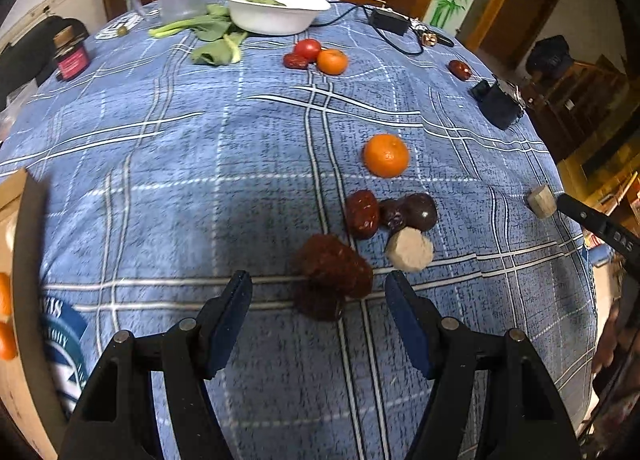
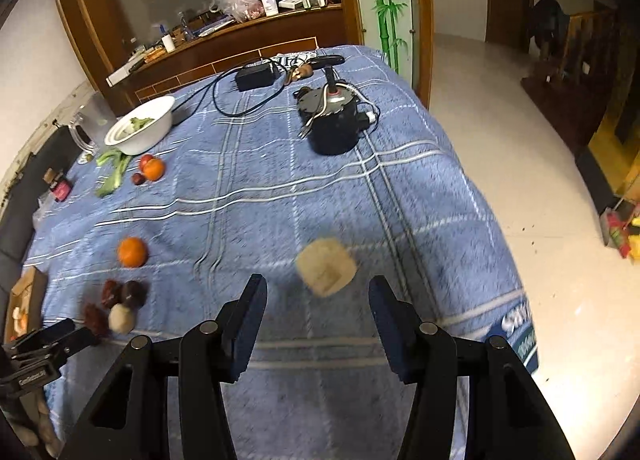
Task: Organize fruits
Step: 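Grasp a beige square block with the right gripper while the left gripper grasps a large red date, then carry the date and block into the box and open both grippers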
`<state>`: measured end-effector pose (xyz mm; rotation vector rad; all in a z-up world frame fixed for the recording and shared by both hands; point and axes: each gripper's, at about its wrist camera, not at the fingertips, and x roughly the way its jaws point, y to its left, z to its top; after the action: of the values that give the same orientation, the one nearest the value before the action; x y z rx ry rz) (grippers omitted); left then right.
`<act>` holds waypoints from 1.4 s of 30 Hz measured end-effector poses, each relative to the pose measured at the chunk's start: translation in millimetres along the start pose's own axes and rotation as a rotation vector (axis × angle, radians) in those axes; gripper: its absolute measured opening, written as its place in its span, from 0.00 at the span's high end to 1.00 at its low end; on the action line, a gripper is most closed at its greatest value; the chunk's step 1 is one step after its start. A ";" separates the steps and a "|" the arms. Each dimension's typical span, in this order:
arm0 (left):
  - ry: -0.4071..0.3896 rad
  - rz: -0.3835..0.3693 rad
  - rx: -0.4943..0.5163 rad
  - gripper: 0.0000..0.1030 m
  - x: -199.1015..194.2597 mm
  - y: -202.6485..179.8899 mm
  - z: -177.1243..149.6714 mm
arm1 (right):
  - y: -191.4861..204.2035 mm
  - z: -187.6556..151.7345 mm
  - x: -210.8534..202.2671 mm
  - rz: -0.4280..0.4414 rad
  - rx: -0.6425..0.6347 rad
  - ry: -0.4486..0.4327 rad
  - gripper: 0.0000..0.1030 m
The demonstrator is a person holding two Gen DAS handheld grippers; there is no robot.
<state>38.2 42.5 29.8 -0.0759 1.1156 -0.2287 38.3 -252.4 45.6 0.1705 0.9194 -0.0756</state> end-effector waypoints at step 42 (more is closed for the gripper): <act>-0.146 0.044 -0.181 0.68 -107.1 100.3 -43.3 | 163.5 -32.1 -32.1 0.282 -0.207 0.054 0.59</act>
<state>-31.1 166.0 87.6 -0.2255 0.9890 -0.0810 16.2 -86.1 70.8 0.1083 0.9423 0.2855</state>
